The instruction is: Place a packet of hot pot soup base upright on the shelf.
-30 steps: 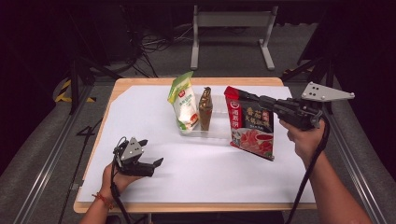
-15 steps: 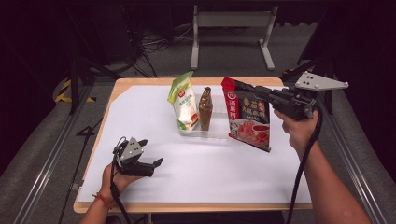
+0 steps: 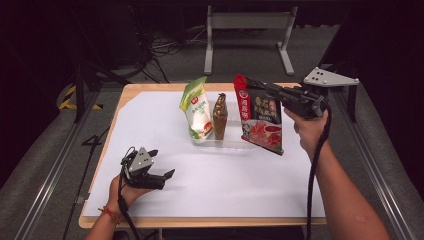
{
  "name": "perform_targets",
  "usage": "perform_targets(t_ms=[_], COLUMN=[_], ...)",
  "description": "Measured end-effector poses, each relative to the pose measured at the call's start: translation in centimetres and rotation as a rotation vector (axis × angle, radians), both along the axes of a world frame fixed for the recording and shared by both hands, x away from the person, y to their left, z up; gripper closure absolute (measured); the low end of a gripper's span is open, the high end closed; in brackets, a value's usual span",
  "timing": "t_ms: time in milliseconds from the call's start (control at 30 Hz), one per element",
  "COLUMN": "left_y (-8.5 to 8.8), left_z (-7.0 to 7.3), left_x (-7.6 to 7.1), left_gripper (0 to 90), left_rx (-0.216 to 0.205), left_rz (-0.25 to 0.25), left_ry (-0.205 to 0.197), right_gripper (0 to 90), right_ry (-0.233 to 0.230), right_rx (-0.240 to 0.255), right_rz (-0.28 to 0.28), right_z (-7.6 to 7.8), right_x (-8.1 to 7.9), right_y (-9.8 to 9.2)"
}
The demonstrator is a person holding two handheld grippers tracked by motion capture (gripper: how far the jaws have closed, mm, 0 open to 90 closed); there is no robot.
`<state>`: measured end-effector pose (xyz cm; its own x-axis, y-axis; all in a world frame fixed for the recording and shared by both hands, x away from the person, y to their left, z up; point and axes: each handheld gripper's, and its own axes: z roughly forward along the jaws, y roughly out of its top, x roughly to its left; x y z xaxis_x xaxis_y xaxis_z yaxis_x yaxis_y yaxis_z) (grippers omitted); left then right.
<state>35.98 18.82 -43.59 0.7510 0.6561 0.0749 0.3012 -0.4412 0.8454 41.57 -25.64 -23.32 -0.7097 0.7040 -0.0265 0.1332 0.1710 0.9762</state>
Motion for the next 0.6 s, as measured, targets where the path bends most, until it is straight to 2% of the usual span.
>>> perform_targets(t_ms=[233,333,600], left_y=[-0.1,-0.1,0.1], left_z=[0.0,0.0,0.1], left_x=[0.0,0.0,-0.2], left_gripper=[11.1,11.1,11.1], left_rx=[0.003,0.002,-0.011], left_rz=[-0.003,-0.003,0.004], left_ry=[0.004,0.004,0.000], right_gripper=[88.3,88.3,88.3], right_ry=[0.010,0.012,0.020], right_rx=[-0.020,-0.002,-0.018], right_rz=[-0.042,-0.047,-0.076], right_z=[-0.3,-0.3,-0.9], right_x=[1.5,2.0,3.8], right_y=[1.2,1.6,2.6])
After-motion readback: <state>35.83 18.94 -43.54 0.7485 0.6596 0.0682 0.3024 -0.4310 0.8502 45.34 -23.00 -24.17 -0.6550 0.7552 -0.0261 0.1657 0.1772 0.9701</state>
